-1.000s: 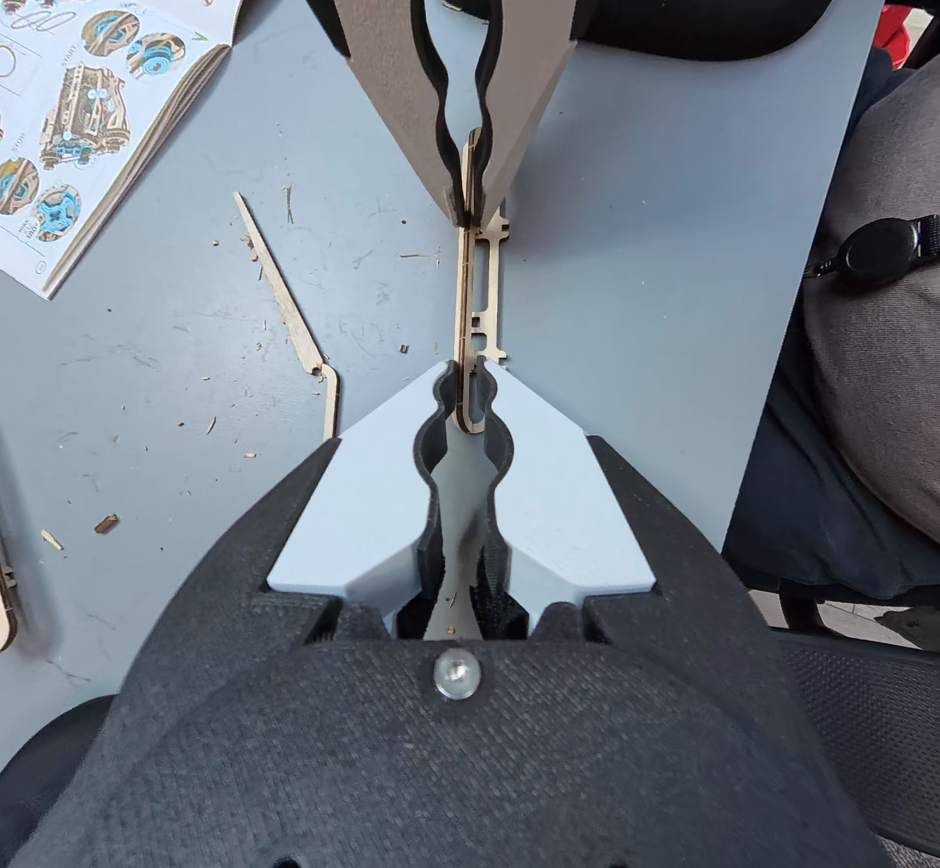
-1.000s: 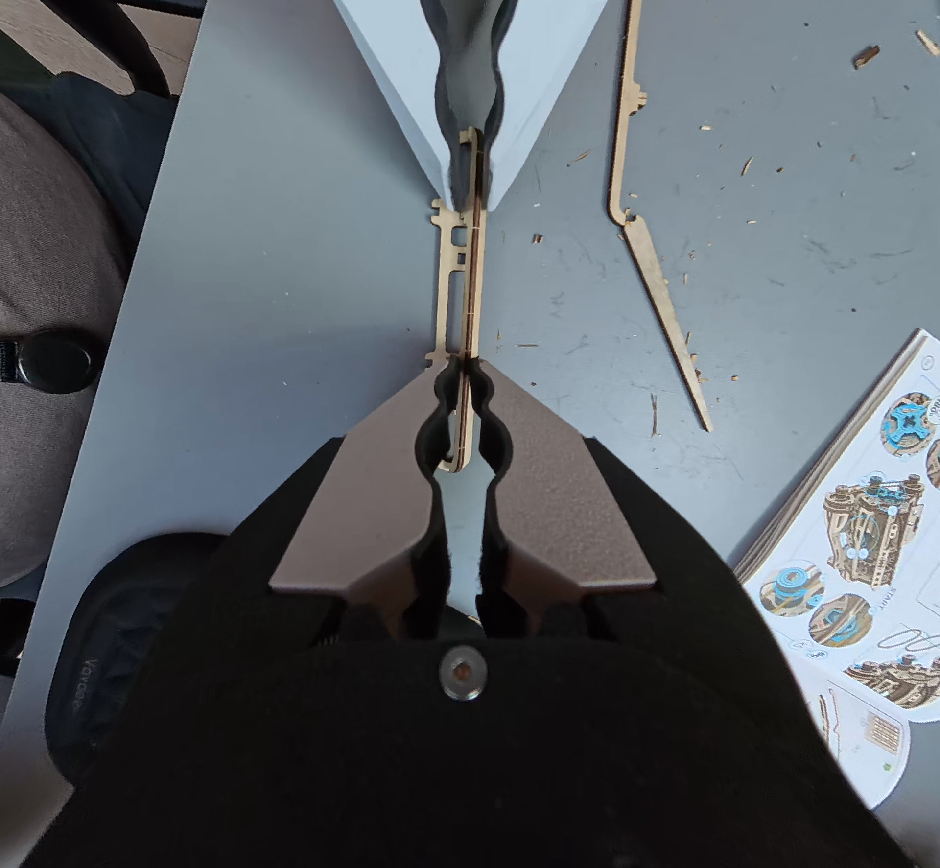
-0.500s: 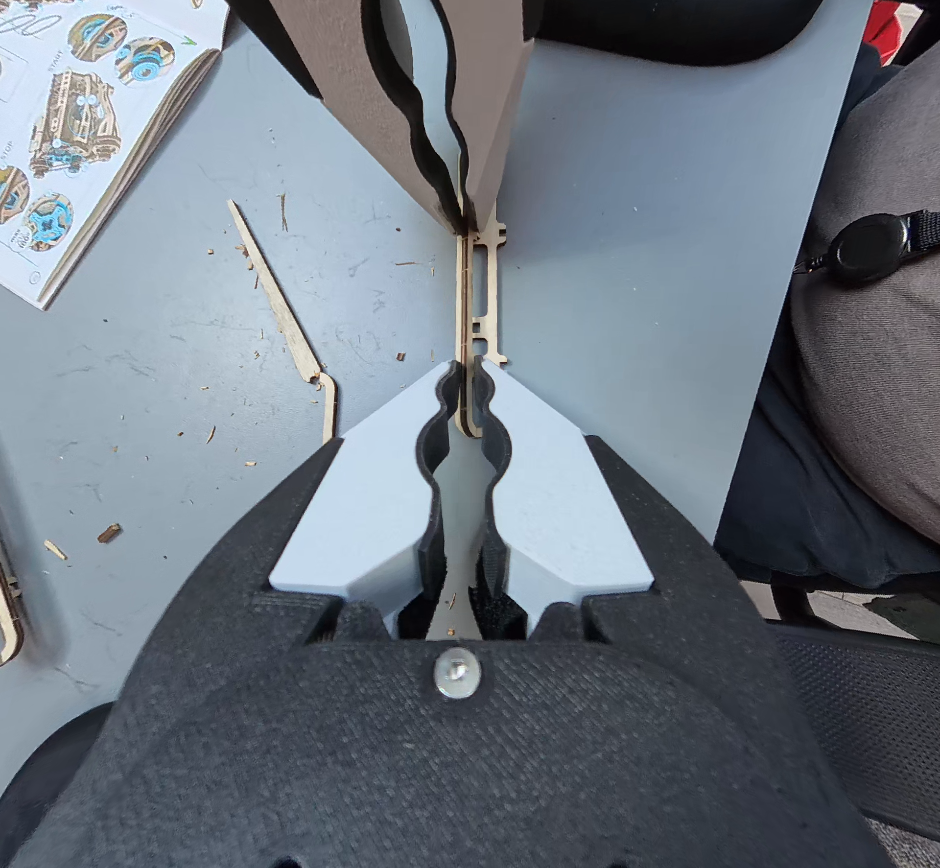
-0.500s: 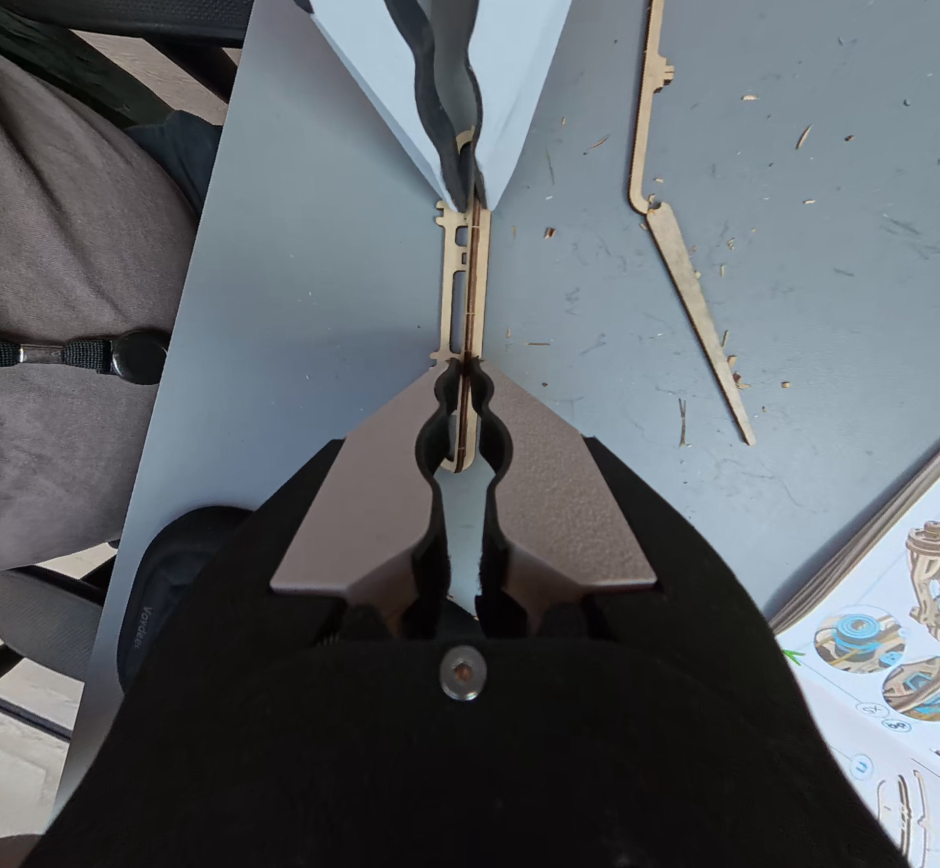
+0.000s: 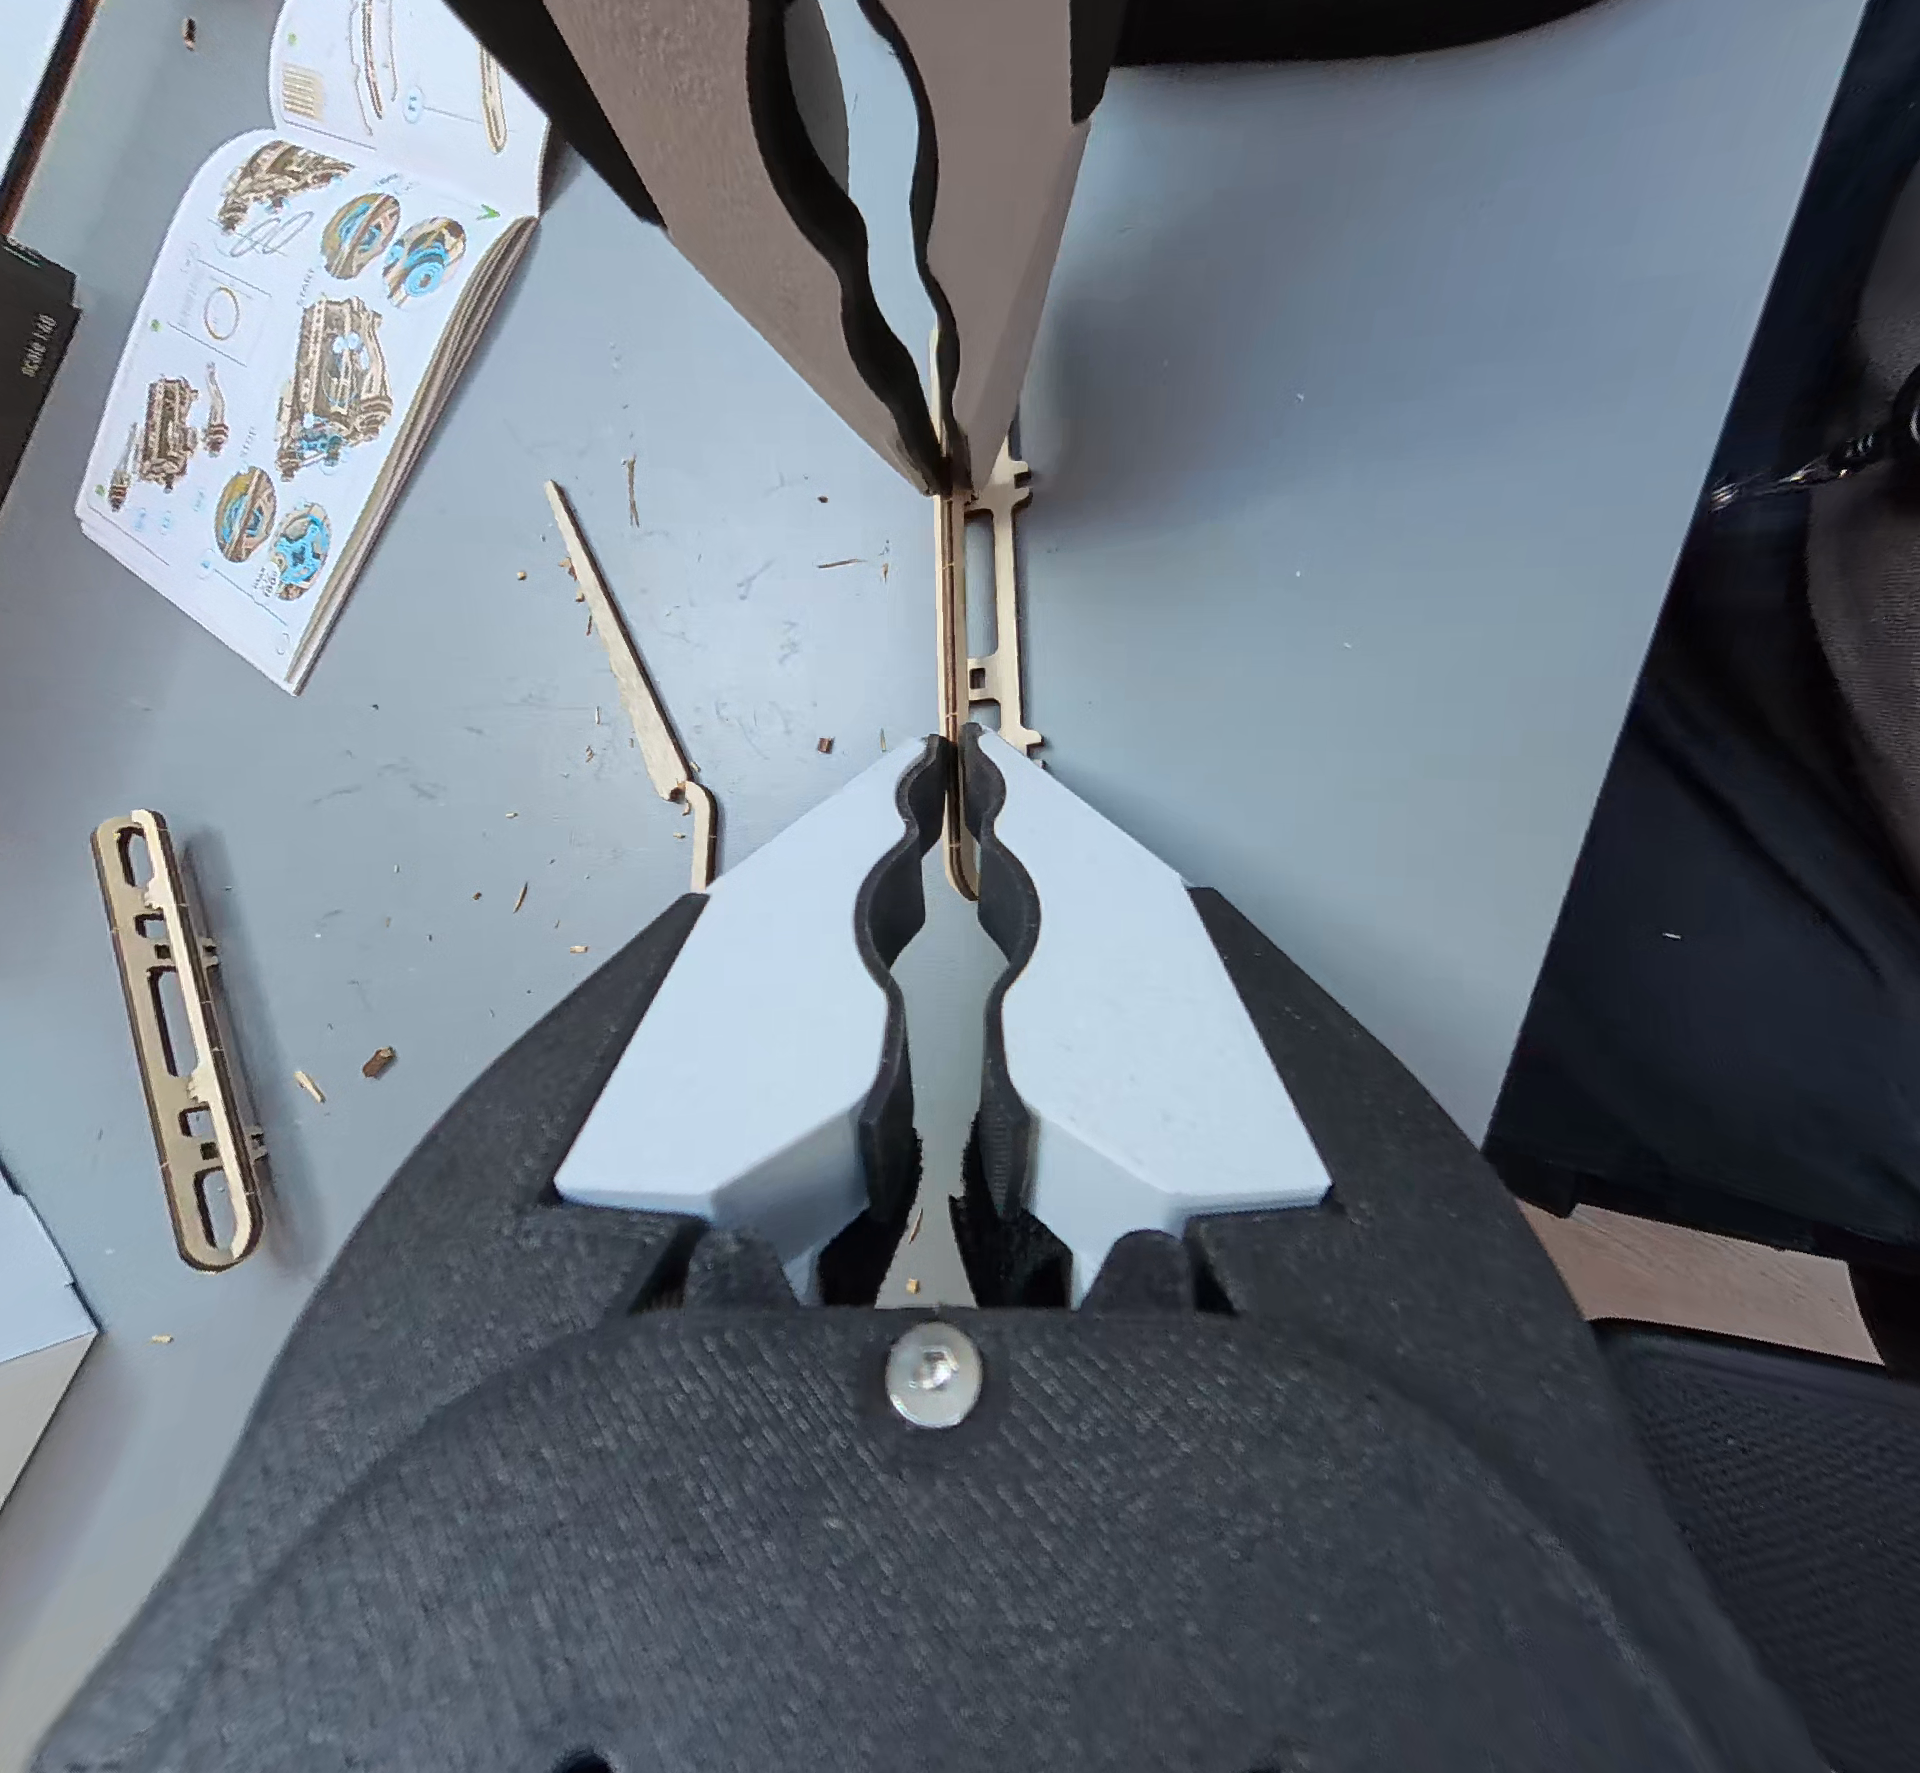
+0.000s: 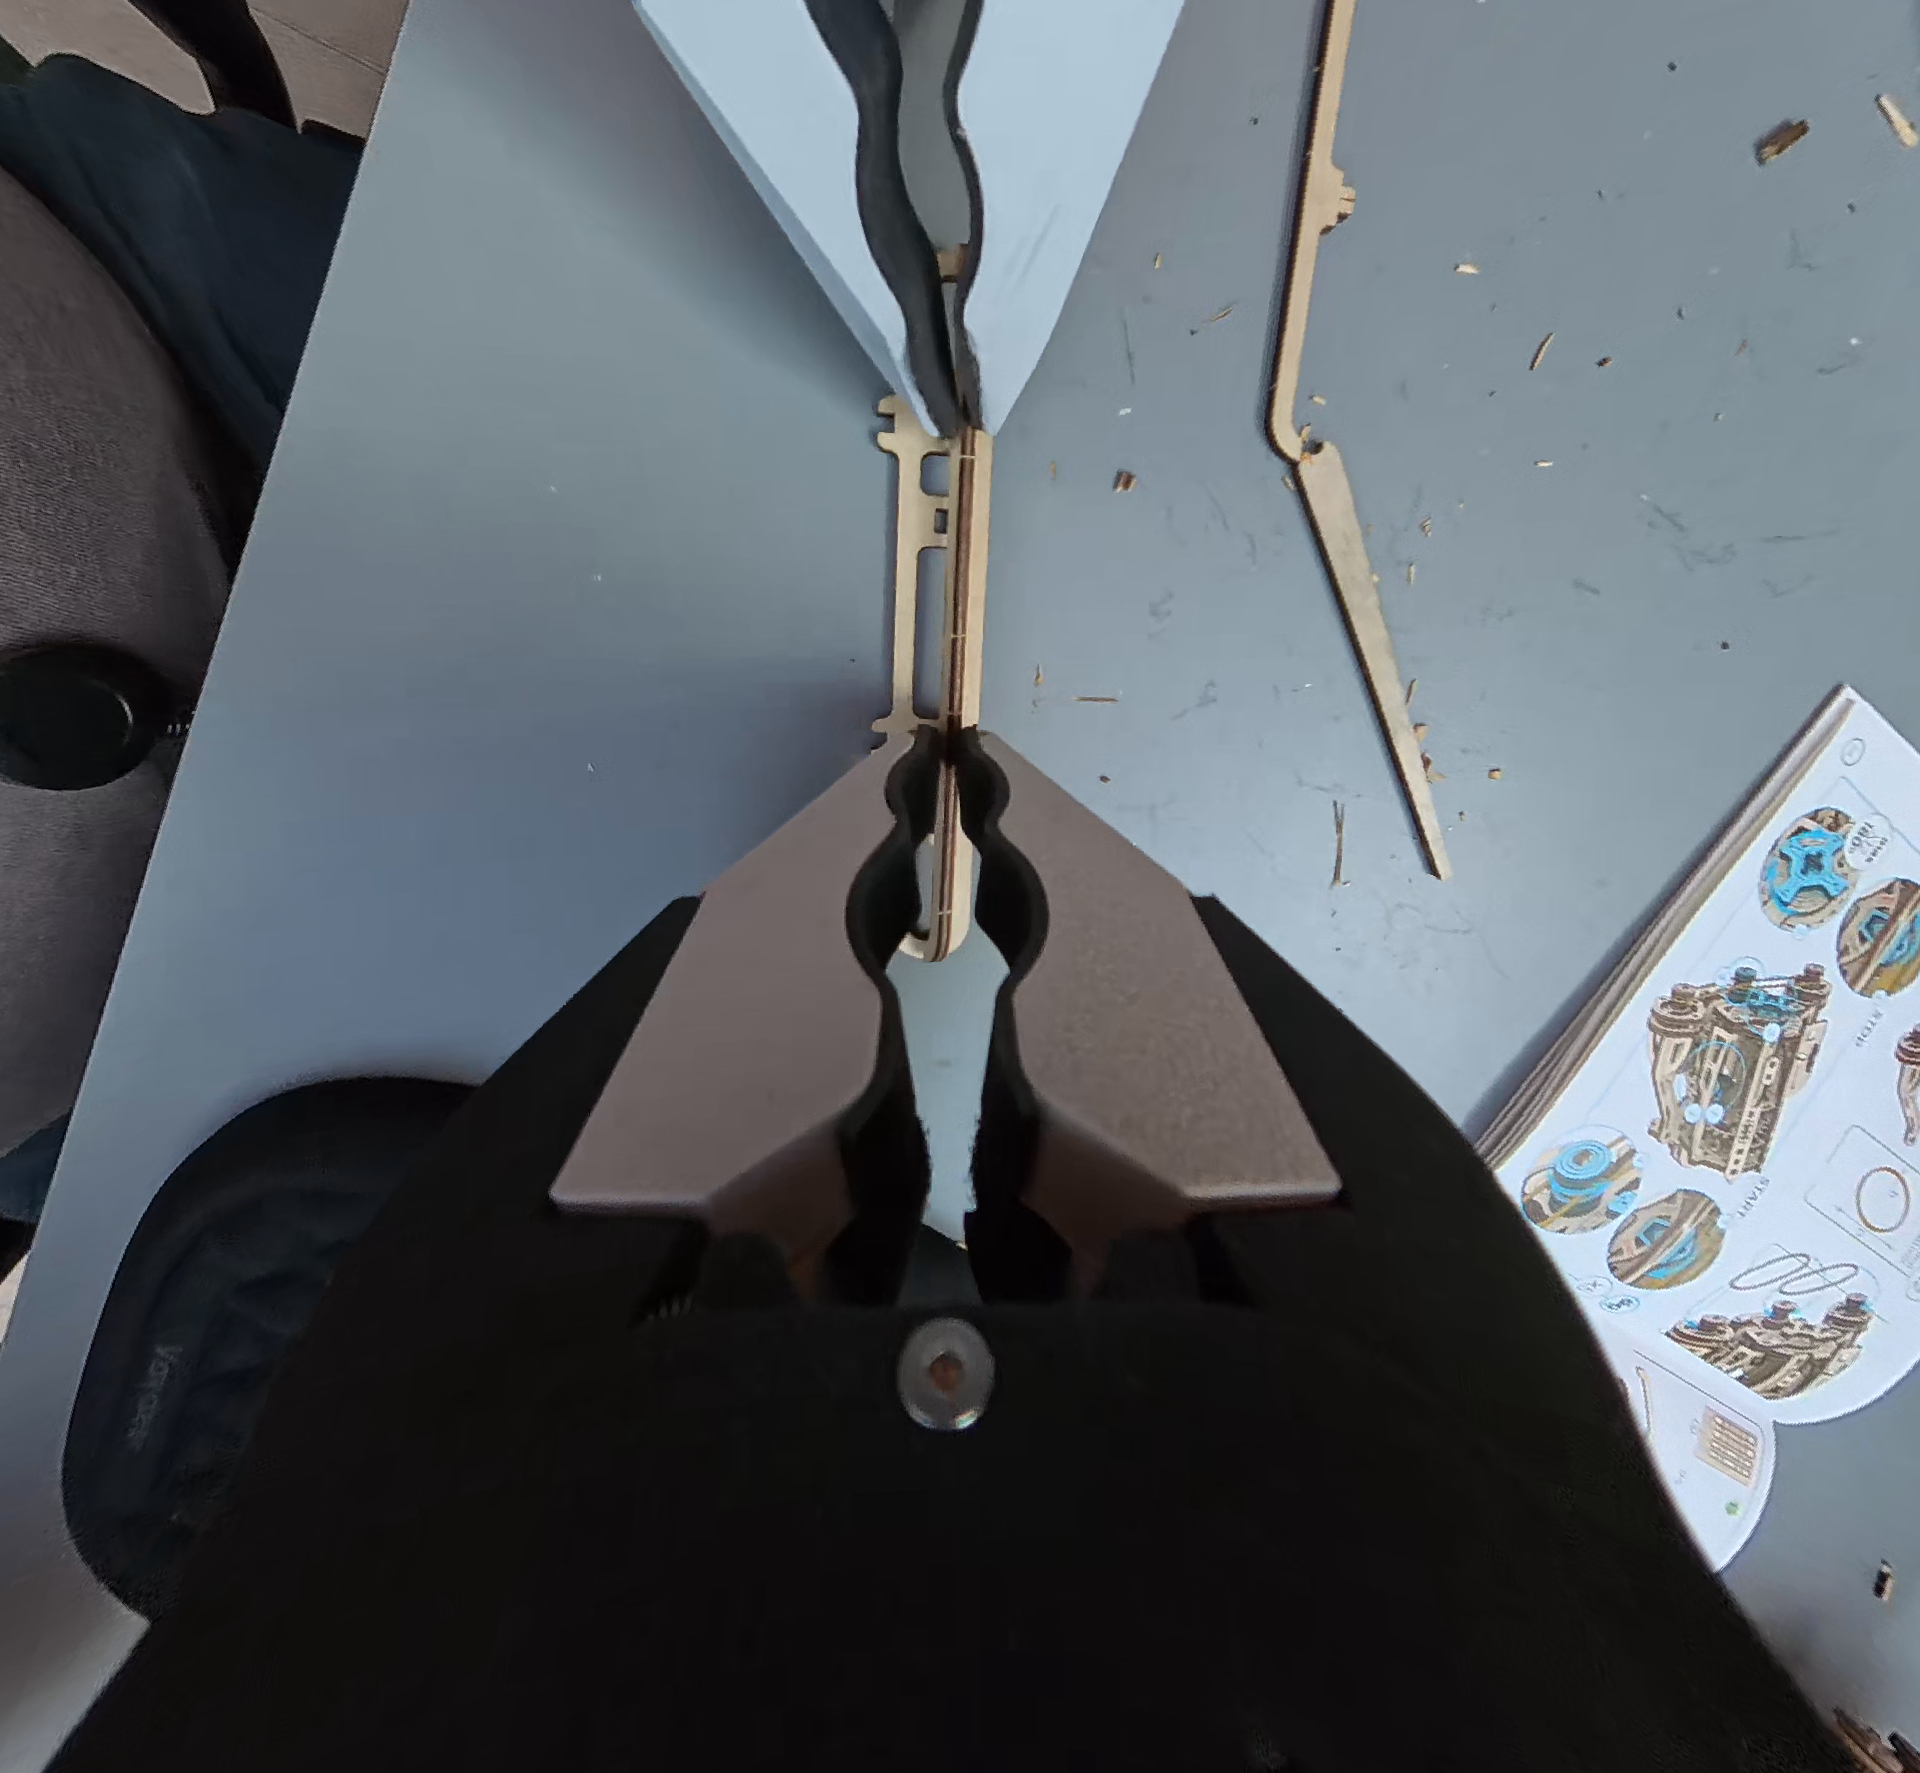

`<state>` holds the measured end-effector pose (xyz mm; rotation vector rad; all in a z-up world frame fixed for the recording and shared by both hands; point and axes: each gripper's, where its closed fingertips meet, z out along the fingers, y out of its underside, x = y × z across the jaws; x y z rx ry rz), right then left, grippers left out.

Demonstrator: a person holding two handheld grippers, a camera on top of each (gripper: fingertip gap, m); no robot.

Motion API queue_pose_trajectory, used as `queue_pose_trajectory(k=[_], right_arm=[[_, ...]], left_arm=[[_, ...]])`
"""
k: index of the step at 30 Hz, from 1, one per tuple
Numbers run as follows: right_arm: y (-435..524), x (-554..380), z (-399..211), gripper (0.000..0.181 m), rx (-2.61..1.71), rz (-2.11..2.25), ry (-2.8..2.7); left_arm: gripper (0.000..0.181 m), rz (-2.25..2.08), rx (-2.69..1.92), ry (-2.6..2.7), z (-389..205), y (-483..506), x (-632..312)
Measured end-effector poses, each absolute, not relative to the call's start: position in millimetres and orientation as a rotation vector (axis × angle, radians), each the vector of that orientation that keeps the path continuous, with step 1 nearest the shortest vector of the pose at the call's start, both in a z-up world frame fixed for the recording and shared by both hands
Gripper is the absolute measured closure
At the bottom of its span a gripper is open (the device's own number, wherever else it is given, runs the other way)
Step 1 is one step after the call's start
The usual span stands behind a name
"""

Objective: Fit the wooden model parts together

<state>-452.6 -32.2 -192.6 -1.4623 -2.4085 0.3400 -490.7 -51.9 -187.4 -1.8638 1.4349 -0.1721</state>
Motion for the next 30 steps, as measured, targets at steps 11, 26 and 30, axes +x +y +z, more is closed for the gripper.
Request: queue_pose_trajectory(k=[11,26,30], right_arm=[[-32.7,-452.7,-192.2,0.179,-1.428,0.289,-2.373],[-32.6,-452.6,-192.1,0.178,-1.405,0.242,-2.358],[-34.0,-452.1,-191.6,0.179,-1.373,0.204,-2.31]], left_arm=[[0.176,-0.275,-1.969,1.456,-190.6,-55.8,-492.6],[0.18,-0.122,-1.844,1.519,-190.2,-50.8,-490.3],[0.18,-0.026,-1.775,1.502,-190.0,-52.2,-490.1]])
